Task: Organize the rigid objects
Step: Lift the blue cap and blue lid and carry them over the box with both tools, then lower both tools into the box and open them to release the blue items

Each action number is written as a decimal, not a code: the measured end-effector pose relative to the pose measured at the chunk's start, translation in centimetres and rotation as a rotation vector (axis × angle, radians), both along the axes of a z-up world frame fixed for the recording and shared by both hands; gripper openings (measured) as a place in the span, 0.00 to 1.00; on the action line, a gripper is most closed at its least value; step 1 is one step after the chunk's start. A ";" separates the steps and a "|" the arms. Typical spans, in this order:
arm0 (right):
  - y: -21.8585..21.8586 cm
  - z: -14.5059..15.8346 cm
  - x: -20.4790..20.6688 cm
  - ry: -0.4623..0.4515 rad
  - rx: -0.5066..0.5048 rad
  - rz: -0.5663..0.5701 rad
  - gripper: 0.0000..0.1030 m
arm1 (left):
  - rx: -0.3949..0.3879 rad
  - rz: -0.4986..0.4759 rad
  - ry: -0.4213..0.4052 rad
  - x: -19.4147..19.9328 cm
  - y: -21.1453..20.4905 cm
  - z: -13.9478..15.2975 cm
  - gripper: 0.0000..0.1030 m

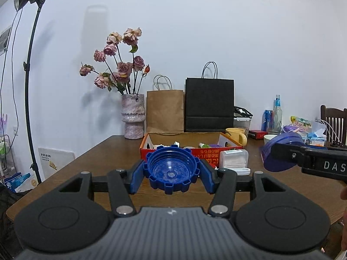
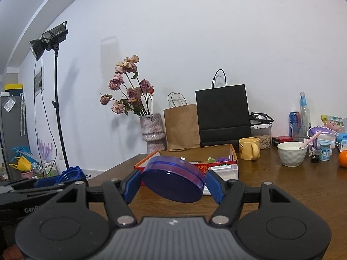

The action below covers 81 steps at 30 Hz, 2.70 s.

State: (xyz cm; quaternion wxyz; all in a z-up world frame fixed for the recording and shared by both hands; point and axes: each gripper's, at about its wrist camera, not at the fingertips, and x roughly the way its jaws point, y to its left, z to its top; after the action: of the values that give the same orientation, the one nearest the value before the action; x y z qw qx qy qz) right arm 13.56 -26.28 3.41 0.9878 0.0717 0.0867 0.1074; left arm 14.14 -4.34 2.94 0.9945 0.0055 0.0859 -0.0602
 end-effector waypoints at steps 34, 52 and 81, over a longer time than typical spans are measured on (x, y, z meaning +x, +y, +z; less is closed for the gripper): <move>-1.2 3.3 22.3 0.086 0.059 0.070 0.63 | -0.005 -0.043 0.075 22.7 -0.3 4.3 0.53; -2.2 -1.9 43.8 0.505 0.099 0.147 0.63 | 0.003 -0.128 0.538 44.0 -1.2 -0.5 0.53; 0.5 -4.7 48.4 0.838 -0.041 0.199 0.68 | 0.122 -0.075 0.682 45.9 -1.4 -2.8 0.79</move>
State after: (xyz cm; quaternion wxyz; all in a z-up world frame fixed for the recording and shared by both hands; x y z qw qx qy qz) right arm 61.98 -25.80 -1.30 0.8533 0.0808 0.4889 0.1619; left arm 60.01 -5.78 0.11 0.9034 0.0478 0.4165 -0.0899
